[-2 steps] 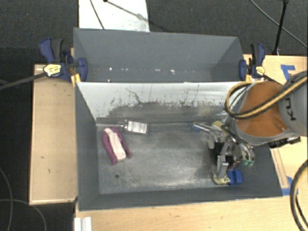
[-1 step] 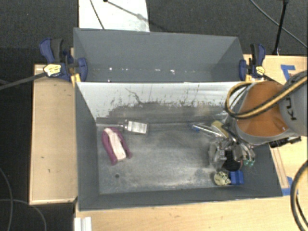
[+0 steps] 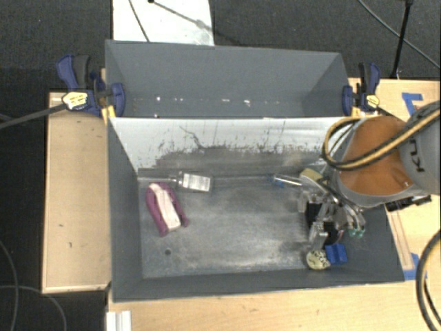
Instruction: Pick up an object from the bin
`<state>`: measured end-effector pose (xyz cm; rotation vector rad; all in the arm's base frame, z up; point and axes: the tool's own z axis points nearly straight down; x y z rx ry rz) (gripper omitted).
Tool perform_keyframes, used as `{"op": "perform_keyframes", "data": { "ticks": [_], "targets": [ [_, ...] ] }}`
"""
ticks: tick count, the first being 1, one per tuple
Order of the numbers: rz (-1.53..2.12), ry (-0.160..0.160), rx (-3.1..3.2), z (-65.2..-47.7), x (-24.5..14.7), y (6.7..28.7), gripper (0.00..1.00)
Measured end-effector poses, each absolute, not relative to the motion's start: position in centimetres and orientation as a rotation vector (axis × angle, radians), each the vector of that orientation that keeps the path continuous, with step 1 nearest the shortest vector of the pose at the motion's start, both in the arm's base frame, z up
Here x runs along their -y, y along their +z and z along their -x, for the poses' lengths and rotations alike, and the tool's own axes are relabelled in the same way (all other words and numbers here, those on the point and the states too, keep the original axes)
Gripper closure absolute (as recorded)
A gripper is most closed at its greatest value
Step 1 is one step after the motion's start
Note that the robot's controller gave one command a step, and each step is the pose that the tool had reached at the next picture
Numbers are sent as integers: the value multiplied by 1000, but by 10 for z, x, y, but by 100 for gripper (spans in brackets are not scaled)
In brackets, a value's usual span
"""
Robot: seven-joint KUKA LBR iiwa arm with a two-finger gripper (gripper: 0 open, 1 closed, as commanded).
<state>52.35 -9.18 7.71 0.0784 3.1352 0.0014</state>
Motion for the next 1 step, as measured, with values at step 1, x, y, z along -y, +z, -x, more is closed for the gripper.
{"op": "perform_keyframes", "data": {
  "ticks": [1],
  "targets": [
    [526, 50, -3115, -567, 132, 68, 0]
  ]
}}
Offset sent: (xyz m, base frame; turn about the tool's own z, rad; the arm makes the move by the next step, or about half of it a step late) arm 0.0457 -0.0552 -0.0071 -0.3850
